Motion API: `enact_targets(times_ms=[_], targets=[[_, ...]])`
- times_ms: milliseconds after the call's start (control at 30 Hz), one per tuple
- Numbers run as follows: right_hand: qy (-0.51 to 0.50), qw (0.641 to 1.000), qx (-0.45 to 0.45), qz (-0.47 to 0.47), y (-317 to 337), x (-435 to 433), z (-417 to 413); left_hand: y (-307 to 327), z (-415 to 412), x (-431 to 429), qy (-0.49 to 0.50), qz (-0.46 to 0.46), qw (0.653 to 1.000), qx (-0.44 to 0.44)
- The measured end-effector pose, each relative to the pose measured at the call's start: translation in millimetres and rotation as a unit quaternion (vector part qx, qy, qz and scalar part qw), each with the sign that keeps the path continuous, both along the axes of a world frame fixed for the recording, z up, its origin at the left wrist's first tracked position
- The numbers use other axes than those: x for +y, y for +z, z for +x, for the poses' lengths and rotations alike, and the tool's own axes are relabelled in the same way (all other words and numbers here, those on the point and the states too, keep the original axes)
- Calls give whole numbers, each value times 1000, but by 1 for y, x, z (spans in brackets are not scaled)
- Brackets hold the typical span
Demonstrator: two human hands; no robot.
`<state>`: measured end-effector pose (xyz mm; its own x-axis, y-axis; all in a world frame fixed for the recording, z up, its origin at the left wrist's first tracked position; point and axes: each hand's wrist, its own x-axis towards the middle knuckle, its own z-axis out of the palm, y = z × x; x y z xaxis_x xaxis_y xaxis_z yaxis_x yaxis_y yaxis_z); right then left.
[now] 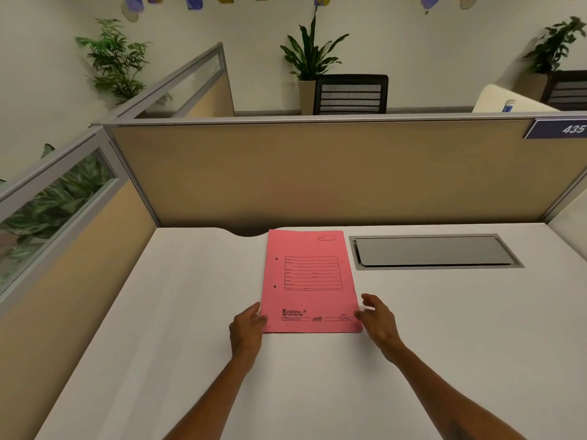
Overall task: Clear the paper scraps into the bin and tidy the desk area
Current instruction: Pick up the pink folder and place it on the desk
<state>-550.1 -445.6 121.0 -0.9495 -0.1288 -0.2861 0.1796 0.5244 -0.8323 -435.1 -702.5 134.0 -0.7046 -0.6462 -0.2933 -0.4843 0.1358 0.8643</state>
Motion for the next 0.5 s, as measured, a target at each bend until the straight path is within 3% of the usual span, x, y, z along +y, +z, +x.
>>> enact_targets(times_ms=[267,400,500], targets=[[119,980,128,99,26,-2,34,19,21,23,-149,-160,975,-42],[145,960,171,170,44,4,56,32,42,42,-254,-345,902,-46],[150,948,193,206,56,11,77,46,61,59,-275,-420,861,-81]])
